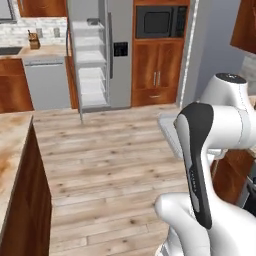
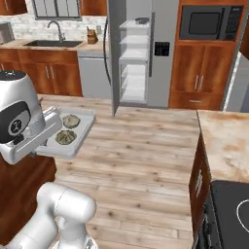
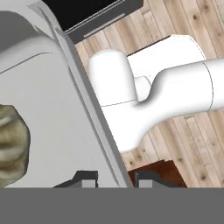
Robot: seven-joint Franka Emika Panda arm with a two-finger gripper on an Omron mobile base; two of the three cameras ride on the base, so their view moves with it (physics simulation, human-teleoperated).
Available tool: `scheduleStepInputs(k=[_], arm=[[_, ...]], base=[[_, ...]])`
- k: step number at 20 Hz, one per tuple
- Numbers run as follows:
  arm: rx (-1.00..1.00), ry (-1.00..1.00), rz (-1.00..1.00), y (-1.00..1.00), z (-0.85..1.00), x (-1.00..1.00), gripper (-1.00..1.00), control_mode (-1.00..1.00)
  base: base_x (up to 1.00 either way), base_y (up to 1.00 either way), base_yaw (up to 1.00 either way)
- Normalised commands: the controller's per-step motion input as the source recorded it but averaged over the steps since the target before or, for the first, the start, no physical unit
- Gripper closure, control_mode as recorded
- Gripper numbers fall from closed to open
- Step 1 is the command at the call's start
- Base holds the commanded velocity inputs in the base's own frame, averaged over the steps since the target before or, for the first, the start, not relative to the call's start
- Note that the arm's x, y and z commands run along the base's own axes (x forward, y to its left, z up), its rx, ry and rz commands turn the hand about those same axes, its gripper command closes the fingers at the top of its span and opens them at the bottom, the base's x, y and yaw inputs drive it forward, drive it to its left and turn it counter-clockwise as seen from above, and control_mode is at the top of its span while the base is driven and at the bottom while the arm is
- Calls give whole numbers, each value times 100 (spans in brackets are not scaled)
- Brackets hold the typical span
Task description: Place two dumplings into each of the tupperware containers and then place the containers in the fridge.
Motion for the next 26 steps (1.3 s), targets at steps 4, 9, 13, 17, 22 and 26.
scheduleStepInputs(k=[4, 9, 13, 17, 22, 26], arm=[[0, 0, 0, 0, 0, 0, 100, 100], [0, 0, 0, 0, 0, 0, 100, 100], [0, 0, 0, 0, 0, 0, 100, 100], [0, 0, 0, 0, 0, 0, 100, 100], [0, 0, 0, 0, 0, 0, 100, 100], [0, 0, 0, 0, 0, 0, 100, 100]], base=[[100, -69, 18], [100, -23, 23], [100, -10, 38], [100, -32, 10], [100, 74, -28], [100, 85, -38]])
